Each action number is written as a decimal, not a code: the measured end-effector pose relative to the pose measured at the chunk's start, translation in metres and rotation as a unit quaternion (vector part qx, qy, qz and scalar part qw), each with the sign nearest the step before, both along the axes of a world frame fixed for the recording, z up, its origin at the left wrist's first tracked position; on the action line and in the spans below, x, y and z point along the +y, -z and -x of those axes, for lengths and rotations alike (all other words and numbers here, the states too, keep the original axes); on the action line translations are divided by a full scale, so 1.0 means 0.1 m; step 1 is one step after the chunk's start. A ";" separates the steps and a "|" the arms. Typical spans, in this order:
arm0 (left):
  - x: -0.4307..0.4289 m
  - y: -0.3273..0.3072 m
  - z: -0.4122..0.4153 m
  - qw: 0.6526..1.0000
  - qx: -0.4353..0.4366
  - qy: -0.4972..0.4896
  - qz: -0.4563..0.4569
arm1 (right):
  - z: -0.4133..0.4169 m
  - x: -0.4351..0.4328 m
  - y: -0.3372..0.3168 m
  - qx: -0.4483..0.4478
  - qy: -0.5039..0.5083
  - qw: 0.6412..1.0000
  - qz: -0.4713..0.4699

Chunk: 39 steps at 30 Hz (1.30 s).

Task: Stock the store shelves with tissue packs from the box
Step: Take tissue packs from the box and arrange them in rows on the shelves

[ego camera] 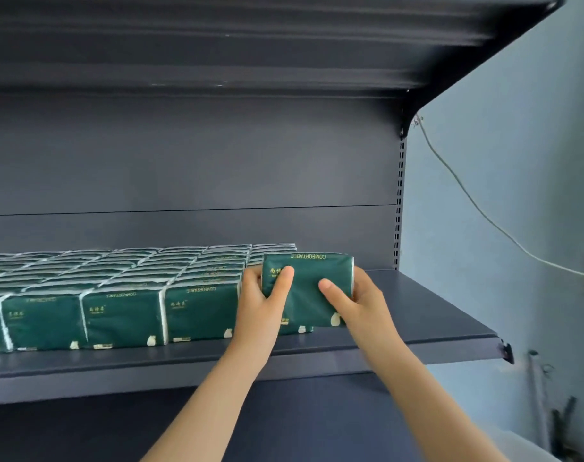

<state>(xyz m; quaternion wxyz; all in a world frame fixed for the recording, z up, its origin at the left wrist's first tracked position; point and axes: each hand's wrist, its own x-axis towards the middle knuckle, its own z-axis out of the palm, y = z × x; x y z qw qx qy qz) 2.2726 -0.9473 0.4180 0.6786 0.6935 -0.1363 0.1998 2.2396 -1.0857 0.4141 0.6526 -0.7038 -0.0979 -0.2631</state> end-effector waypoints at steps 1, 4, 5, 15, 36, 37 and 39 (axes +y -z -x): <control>-0.06 0.00 -0.01 1.000 -0.005 0.003 -0.014 | -0.01 -0.04 -0.01 -0.001 0.015 1.000 -0.002; -0.14 -0.01 -0.06 0.996 -0.036 0.002 -0.077 | -0.07 -0.20 -0.04 0.014 0.024 0.999 -0.024; -0.15 -0.02 -0.09 0.992 -0.048 -0.003 -0.112 | -0.10 -0.27 -0.04 0.020 0.023 0.999 -0.028; -0.02 0.07 -0.47 0.823 -0.223 -0.169 -0.494 | -0.61 -0.80 -0.17 0.029 0.029 0.998 -0.051; 0.19 0.41 -1.14 0.622 -0.449 -0.323 -0.554 | -2.85 -1.20 0.13 0.165 0.183 0.941 0.232; 0.18 0.41 -1.14 0.621 -0.452 -0.327 -0.550 | -2.92 -1.19 0.17 0.169 0.183 0.937 0.246; 0.17 0.42 -1.14 0.621 -0.456 -0.332 -0.544 | -3.01 -1.17 0.21 0.164 0.188 0.923 0.291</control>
